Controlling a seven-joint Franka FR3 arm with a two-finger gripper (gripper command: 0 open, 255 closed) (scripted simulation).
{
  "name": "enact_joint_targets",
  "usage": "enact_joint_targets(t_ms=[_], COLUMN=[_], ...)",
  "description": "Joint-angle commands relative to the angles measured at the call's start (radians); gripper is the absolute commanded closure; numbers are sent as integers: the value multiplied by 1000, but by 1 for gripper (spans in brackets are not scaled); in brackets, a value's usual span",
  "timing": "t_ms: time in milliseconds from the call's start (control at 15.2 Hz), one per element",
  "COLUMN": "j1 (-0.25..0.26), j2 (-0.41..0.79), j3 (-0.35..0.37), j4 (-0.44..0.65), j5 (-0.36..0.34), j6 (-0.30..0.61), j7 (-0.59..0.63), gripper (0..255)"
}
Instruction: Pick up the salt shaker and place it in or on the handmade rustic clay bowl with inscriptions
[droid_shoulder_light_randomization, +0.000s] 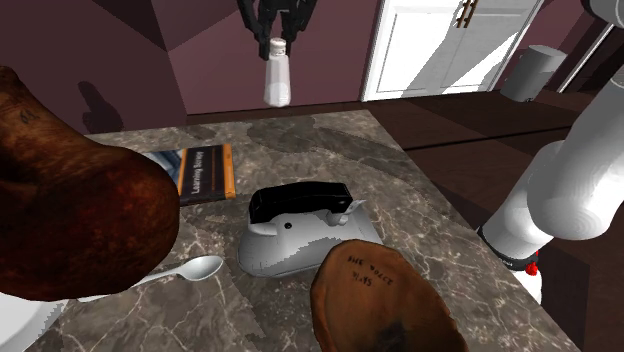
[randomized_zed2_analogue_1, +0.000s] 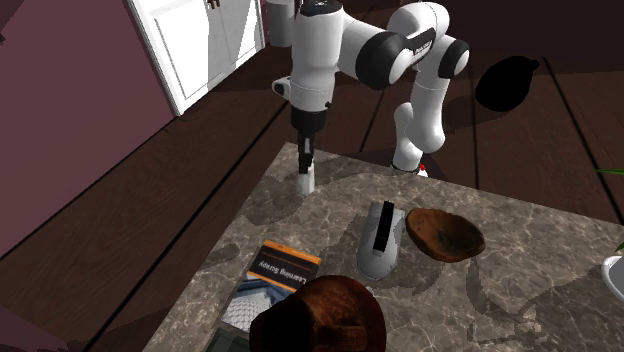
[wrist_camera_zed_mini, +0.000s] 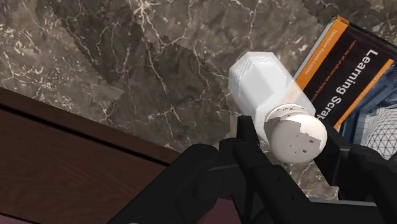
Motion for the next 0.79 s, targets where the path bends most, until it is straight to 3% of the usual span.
enact_joint_targets(t_ms=[0,726], j1=[6,84], j2=[-22,-246], j3=[6,85], j4=[-11,-187], j5=[8,101], j6=[-9,-32], j7=[13,172], gripper=[255,255])
